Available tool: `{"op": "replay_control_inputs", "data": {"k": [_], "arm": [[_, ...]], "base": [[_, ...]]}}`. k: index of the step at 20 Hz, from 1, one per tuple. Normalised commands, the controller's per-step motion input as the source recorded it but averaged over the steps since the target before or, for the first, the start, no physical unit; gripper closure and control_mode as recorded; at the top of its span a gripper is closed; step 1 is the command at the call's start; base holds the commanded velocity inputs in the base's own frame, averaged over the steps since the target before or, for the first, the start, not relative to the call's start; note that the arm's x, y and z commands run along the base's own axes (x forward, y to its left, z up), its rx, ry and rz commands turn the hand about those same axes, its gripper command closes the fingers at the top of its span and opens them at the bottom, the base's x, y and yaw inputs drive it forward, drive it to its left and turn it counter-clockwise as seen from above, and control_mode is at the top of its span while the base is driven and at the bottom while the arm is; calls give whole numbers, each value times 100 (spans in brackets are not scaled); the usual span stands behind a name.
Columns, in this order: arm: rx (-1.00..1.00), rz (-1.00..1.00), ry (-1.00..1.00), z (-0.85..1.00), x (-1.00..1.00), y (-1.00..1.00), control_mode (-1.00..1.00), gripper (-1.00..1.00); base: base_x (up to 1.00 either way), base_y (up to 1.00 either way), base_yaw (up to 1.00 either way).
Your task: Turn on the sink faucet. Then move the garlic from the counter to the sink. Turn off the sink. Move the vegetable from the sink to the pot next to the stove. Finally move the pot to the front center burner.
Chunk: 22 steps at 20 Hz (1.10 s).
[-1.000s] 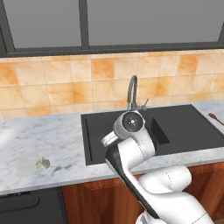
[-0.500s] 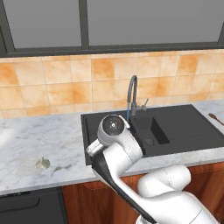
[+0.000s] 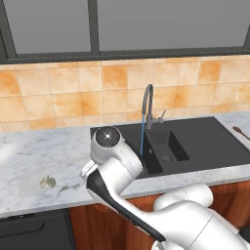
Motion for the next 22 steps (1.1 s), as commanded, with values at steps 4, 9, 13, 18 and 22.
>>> {"op": "replay_control_inputs", "data": {"k": [4,9,13,18,22], "arm": [[0,13,6,-19,-2,35,-100,-100],[-1,9,8,-20,0,52,-100,-100],[-2,9,8,-24,-1,53,-100,-100],[0,10,6,-17,-5,36,-100,-100],[0,8,4,-20,0,39,-100,-100]], "base": [[0,0,0],[0,0,0],[0,0,0],[0,0,0],[0,0,0]]}}
